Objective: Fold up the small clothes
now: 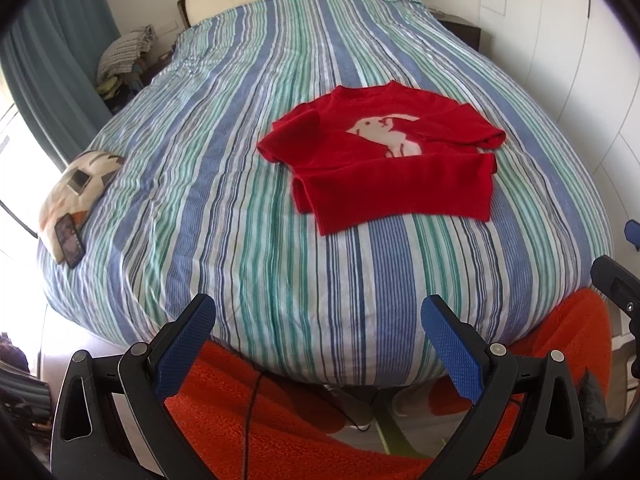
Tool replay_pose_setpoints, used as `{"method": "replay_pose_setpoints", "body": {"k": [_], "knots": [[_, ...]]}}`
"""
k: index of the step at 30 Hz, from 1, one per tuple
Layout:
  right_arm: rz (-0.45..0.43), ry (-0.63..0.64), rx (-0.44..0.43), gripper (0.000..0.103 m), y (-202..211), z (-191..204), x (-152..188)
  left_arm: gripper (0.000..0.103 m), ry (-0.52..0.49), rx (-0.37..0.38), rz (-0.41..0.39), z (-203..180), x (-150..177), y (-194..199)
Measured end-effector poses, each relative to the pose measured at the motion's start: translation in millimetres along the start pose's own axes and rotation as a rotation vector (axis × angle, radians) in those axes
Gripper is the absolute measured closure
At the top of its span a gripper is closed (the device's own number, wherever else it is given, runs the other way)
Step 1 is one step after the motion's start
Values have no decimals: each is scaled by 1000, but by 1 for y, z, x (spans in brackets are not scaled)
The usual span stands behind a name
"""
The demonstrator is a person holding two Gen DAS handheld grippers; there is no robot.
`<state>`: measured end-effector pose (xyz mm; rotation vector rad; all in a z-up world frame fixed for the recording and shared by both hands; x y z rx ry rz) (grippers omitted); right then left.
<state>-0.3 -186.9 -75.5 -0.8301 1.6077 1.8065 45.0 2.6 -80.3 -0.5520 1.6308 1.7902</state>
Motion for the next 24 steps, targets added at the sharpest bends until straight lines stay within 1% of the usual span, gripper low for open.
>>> {"method": "replay_pose_setpoints", "body": {"k": [12,19,22,23,24], "knots": [[5,8,-4,0,-1,3,3,0,-15,-16,-1,0,0,1],[5,10,-7,0,0,4,4,0,-25,-32,-16,1,0,5],[2,17,-16,0,-1,5,7,0,-19,-19,-24,1,1,0],[-6,22,-18,0,-2,5,7,0,-7,-3,-35,3,1,-4],[-36,27,-22,0,-4,1,6,0,8,13,-39,6,2,-14]]}}
Point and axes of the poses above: each gripper's, at about its wrist camera, not at the fingertips, and y roughly against the way its jaws point, z to its left, x to its underside, the point moved 5 cm from there along -y, roughly the way its jaws point, and after that the axes turned 12 degrees about -z, right-handed, at the moved point
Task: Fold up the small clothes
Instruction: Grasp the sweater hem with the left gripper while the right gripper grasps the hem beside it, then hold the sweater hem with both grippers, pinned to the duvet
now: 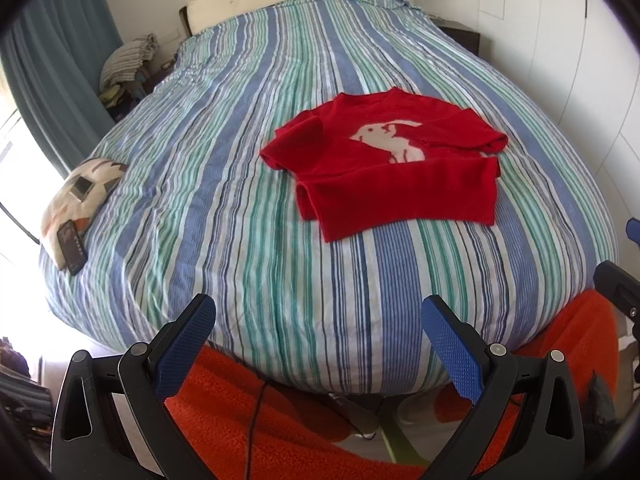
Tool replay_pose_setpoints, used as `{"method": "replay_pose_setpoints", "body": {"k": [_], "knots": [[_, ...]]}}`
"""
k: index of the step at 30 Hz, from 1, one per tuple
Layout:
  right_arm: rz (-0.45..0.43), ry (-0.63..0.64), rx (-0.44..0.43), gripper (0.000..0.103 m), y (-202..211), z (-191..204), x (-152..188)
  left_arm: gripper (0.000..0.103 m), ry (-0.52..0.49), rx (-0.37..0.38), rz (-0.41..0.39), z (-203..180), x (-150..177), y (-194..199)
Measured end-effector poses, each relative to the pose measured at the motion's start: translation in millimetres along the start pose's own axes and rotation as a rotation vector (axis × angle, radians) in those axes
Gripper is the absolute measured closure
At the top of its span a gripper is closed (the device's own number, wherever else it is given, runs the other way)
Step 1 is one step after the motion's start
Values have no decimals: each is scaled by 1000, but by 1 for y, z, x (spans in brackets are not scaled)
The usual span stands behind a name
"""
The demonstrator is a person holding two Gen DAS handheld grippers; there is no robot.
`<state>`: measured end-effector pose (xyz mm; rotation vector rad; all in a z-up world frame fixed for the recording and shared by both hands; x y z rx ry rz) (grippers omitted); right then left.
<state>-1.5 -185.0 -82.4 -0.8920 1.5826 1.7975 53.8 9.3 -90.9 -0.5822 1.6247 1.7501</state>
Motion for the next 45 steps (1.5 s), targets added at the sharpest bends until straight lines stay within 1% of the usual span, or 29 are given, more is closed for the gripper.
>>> {"method": "replay_pose_setpoints", "body": {"k": [1,2,3,5,7,8,10,11,12,13,14,16,17,18,19,20,21,23,26,29,32,35,38,39,41,43,45], "knots": [[-33,6,-6,0,-4,-5,0,0,21,22,8,4,3,-13],[-48,7,-11,0,-12,-14,1,0,61,64,25,10,7,-32],[-54,-4,-11,0,-24,-25,6,0,114,111,43,17,11,-52],[-69,-36,-21,0,-54,-50,17,1,229,235,90,25,19,-95],[-31,-94,-71,0,-94,-73,33,1,323,322,140,32,24,-138],[-1,-140,-92,0,-116,-84,40,1,346,338,152,32,24,-158],[41,-209,-124,0,-155,-97,51,2,353,318,146,34,20,-190],[50,-232,-135,0,-172,-101,52,2,347,297,135,34,17,-203],[54,-243,-157,0,-188,-101,52,3,351,277,129,34,14,-215],[58,-256,-181,1,-204,-100,52,8,367,278,131,34,13,-224],[67,-273,-183,2,-219,-100,54,13,393,286,138,32,11,-232],[90,-345,-183,11,-245,-100,59,50,451,341,166,26,9,-244],[84,-386,-180,14,-252,-102,59,61,470,376,176,20,8,-247],[66,-427,-182,24,-256,-104,57,91,472,404,185,15,7,-248],[53,-473,-209,55,-256,-107,55,99,465,430,197,9,6,-248],[66,-525,-234,78,-257,-111,53,99,454,439,191,7,5,-244],[84,-567,-236,97,-255,-116,53,100,443,441,179,8,2,-238],[64,-603,-277,97,-234,-123,48,100,433,463,163,16,0,-222],[82,-531,-300,98,-190,-123,45,100,408,485,151,32,6,-190],[132,-469,-320,98,-151,-121,52,100,381,507,167,43,22,-161],[195,-441,-310,98,-131,-114,66,100,348,485,211,44,42,-149],[251,-432,-240,98,-132,-110,83,100,302,414,237,40,62,-152],[302,-384,-104,98,-144,-115,104,101,329,370,276,36,79,-162],[314,-366,-71,98,-146,-117,109,101,322,345,281,33,83,-166],[340,-328,-5,102,-152,-122,119,101,302,298,282,31,88,-169],[353,-316,29,102,-155,-127,126,101,319,287,288,32,91,-174],[353,-349,29,103,-155,-135,131,101,327,287,294,31,93,-179]]}}
Point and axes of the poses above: each gripper's, at about its wrist camera, not at the fingertips, and y roughly against the way its jaws point, z to its left, x to its underside, the point moved 5 cm from there along -y, roughly the way its jaws point, and after that the axes turned 12 degrees about -z, right-handed, at the moved point
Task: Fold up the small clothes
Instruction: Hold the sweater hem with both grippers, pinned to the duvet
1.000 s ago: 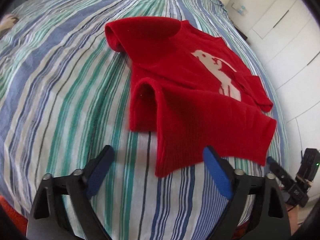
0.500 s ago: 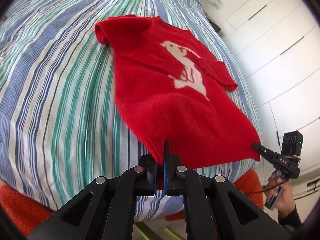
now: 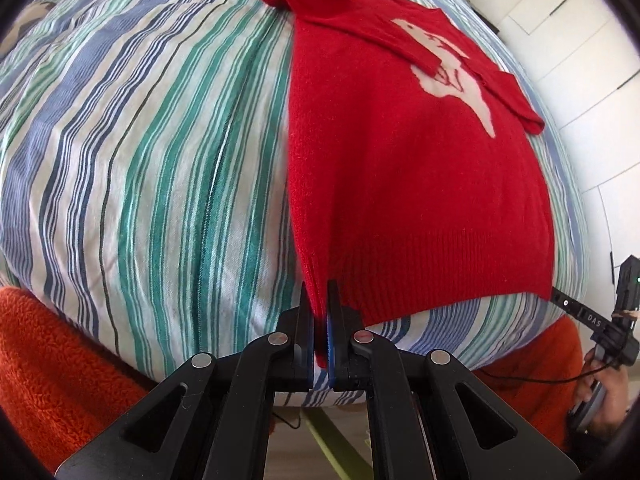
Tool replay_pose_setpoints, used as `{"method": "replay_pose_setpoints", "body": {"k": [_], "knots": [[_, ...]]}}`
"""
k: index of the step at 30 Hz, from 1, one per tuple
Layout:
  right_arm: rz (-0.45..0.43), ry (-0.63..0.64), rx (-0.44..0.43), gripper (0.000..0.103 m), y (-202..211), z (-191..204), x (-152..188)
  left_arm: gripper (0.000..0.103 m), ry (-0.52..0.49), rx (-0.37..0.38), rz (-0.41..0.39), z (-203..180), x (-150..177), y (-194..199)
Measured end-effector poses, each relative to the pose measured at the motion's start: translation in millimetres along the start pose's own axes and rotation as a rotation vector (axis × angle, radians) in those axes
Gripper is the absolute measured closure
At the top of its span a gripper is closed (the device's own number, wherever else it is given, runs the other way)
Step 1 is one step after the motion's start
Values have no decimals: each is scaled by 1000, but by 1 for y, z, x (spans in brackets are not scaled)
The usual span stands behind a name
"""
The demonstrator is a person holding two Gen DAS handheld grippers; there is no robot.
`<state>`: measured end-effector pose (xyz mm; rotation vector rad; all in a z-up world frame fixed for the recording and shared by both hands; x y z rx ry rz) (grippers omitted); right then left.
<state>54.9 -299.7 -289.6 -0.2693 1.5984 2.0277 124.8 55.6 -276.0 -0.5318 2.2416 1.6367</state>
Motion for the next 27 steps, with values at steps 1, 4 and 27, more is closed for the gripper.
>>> {"method": "replay_pose_setpoints", "body": {"k": [1,4,27], "knots": [[-8,-5,-10,102,3,-1,0,101,-7,-2,-1,-1,1,-1],[-61,-50,-100,99,12,-2,-6,101,-21,4,-5,-3,1,-3],[28,-43,-65,100,-2,11,8,101,-41,-20,-11,0,10,5]]}}
Point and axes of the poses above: each gripper's, at about its wrist camera, not at the fingertips, and y roughly against the way its jaws point, z to its left, x to its underside, the point moved 5 cm from there along -y, roughly the way its jaws point, and after that the axes turned 12 degrees about -z, right-handed, at the moved point
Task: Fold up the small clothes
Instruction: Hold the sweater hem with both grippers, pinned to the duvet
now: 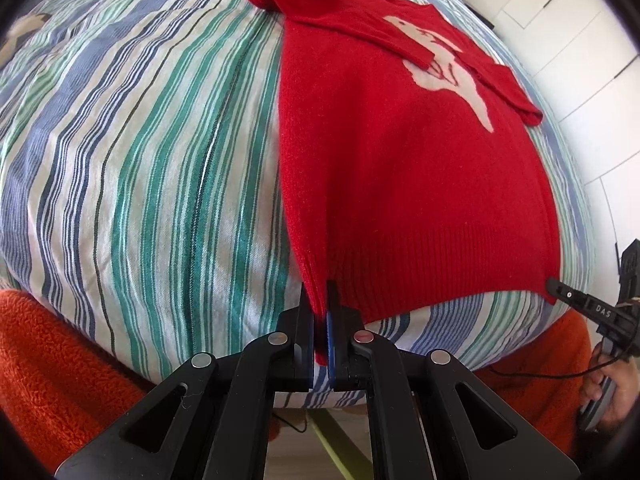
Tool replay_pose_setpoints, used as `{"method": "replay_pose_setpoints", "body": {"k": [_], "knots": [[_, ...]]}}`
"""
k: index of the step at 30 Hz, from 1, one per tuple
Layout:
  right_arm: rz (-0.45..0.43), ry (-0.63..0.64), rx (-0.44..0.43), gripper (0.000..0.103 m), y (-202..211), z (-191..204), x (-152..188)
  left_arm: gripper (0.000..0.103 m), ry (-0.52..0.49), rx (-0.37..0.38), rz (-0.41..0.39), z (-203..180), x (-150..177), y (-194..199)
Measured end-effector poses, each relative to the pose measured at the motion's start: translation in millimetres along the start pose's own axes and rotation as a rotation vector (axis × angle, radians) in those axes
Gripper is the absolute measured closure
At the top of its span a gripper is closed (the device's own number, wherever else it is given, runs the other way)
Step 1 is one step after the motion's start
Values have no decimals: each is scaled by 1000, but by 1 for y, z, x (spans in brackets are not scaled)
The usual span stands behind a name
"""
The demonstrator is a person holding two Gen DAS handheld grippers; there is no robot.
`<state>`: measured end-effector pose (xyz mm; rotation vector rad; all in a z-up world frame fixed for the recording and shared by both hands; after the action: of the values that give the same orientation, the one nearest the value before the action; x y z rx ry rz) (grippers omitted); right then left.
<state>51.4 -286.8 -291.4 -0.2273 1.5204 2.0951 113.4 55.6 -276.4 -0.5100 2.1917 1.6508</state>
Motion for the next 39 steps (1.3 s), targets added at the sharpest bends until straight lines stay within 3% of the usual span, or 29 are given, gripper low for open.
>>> {"method": "replay_pose_setpoints", "body": {"k": [12,39], "knots": [[-10,-9,1,100,-13,-5,3,100,-5,-39,23,4,5,-15],[-21,-8,8,100,-15,-3,2,98,-20,-47,23,-7,5,-23]]}}
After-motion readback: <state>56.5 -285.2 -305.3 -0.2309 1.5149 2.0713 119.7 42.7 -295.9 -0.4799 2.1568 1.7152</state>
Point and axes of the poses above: each gripper's, at about its wrist camera, not at the fingertips, and y roughly against the way its jaws point, z to its left, x to its underside, the point moved 5 cm from there along -y, roughly the way its jaws point, and after that the axes turned 12 degrees about -z, right-handed, at the moved point
